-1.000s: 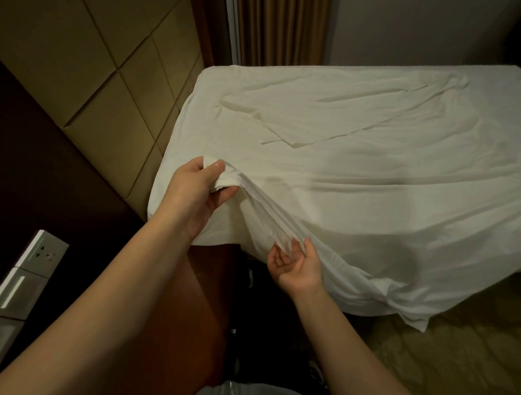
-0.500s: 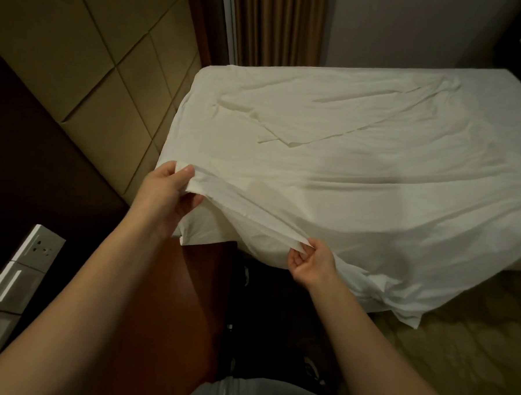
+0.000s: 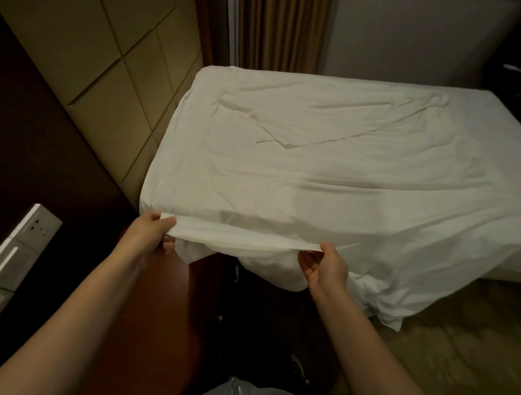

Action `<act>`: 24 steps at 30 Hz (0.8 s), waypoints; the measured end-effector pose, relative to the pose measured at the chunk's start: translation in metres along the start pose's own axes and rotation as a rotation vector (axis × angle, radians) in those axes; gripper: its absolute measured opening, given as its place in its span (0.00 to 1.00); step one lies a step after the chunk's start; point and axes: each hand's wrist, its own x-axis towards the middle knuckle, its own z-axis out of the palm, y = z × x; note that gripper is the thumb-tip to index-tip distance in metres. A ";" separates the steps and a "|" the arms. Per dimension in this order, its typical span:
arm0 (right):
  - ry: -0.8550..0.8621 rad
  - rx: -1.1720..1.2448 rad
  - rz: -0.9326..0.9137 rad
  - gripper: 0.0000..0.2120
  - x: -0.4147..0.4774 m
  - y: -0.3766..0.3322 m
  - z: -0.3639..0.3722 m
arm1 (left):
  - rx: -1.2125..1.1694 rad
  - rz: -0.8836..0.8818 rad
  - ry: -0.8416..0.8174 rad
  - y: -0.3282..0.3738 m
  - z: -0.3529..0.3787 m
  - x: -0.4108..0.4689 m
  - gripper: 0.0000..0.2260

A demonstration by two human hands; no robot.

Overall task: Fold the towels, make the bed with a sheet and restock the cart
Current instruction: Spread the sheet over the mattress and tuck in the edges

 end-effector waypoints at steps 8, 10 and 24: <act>-0.055 -0.104 -0.021 0.09 -0.004 -0.004 0.009 | -0.193 -0.123 0.049 -0.027 -0.018 -0.014 0.08; -0.080 -0.132 -0.027 0.09 -0.005 -0.010 0.011 | -0.267 -0.166 0.074 -0.031 -0.018 -0.019 0.09; -0.241 -0.303 -0.164 0.10 -0.015 -0.046 -0.005 | -0.133 -0.062 0.233 -0.046 0.002 -0.047 0.13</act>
